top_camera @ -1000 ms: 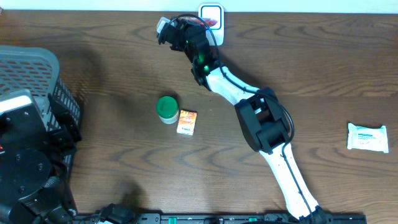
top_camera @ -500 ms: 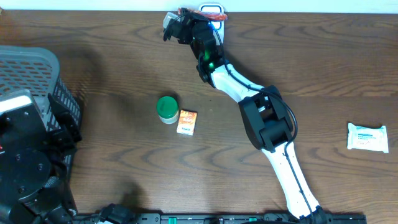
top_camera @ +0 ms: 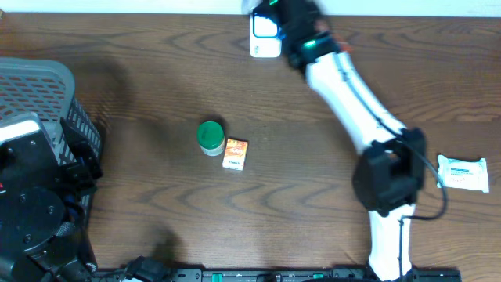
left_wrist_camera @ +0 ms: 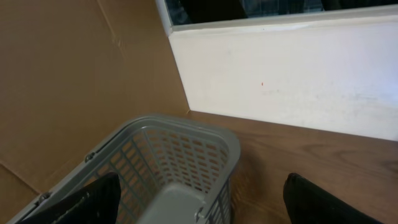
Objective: Scan the item barcode
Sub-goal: 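Carry the candy bar right and drop it near the wipes pack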
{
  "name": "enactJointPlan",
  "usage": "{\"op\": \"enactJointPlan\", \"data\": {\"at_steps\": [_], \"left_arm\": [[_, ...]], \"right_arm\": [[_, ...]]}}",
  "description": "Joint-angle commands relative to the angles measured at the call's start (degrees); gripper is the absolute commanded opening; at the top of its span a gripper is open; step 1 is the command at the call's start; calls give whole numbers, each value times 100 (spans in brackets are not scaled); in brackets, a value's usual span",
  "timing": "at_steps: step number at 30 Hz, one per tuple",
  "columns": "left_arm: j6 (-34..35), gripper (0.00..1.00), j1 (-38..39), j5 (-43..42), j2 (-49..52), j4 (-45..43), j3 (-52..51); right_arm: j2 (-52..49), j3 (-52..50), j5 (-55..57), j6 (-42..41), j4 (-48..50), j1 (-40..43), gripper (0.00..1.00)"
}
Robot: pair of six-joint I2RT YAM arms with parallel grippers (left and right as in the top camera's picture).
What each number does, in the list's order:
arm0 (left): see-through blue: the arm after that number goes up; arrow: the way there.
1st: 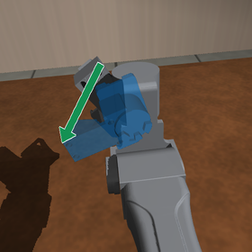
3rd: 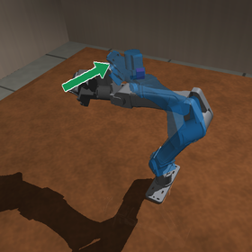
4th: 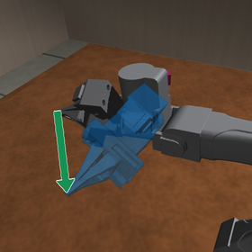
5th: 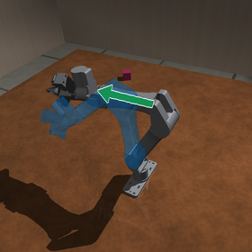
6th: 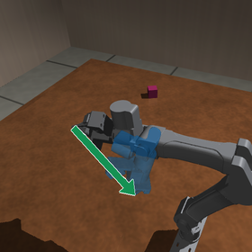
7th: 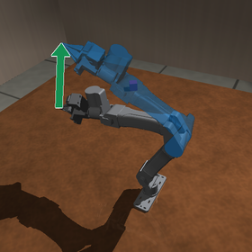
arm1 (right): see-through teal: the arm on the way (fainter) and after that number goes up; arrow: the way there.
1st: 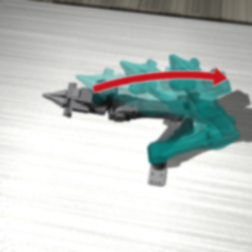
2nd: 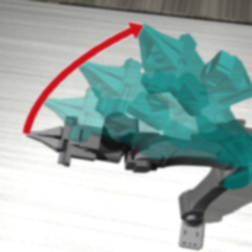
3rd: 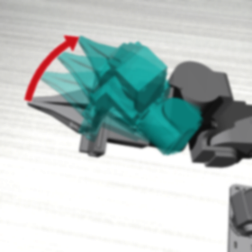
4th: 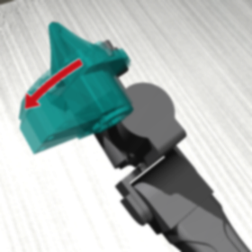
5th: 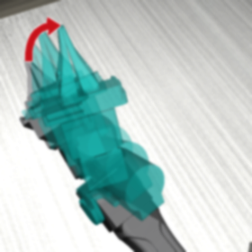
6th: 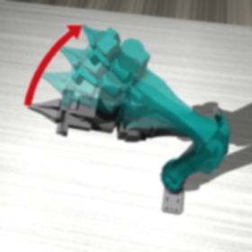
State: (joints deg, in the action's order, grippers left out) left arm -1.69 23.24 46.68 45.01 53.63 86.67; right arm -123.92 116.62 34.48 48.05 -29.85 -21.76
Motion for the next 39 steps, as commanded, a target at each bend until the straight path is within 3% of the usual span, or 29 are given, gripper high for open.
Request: {"op": "enactJointPlan", "data": {"at_steps": [1,4,7,18,19,20,21,24,29,33,35,37,39], "left_arm": [[9,84,-20,52,11,-4,-22],[9,84,-20,52,11,-4,-22],[9,84,-20,52,11,-4,-22],[9,84,-20,50,11,-4,-22],[9,84,-20,50,11,-4,-22],[9,84,-20,52,11,-4,-22],[7,84,-20,52,11,-4,-22],[9,84,-20,52,11,-4,-22],[9,84,-20,52,11,-4,-22],[9,84,-20,50,11,-4,-22],[9,84,-20,52,11,-4,-22],[9,84,-20,52,11,-4,-22],[9,84,-20,52,11,-4,-22]], "right_arm": [[-48,-13,1069,-935,-988,592,1],[-59,-129,1016,-1705,-1945,1213,1],[-74,-374,837,-2544,-2033,1915,1],[-85,-2164,188,-3694,-1222,4011,1],[-85,-2190,-22,-3834,-1215,4092,7],[-70,-2162,-328,-3956,-1283,4144,40],[-37,-2114,-557,-3945,-1390,4140,99],[90,-1823,-1233,-3950,-1731,3960,99],[452,-1185,-3738,-4026,-2625,3366,99],[905,-914,-5285,-5053,-3303,2651,99],[1075,-914,-5908,-5340,-3300,2286,99],[1185,-914,-7248,-6262,-3311,1591,99],[1176,-916,-7987,-6367,-3206,1167,99]]}}
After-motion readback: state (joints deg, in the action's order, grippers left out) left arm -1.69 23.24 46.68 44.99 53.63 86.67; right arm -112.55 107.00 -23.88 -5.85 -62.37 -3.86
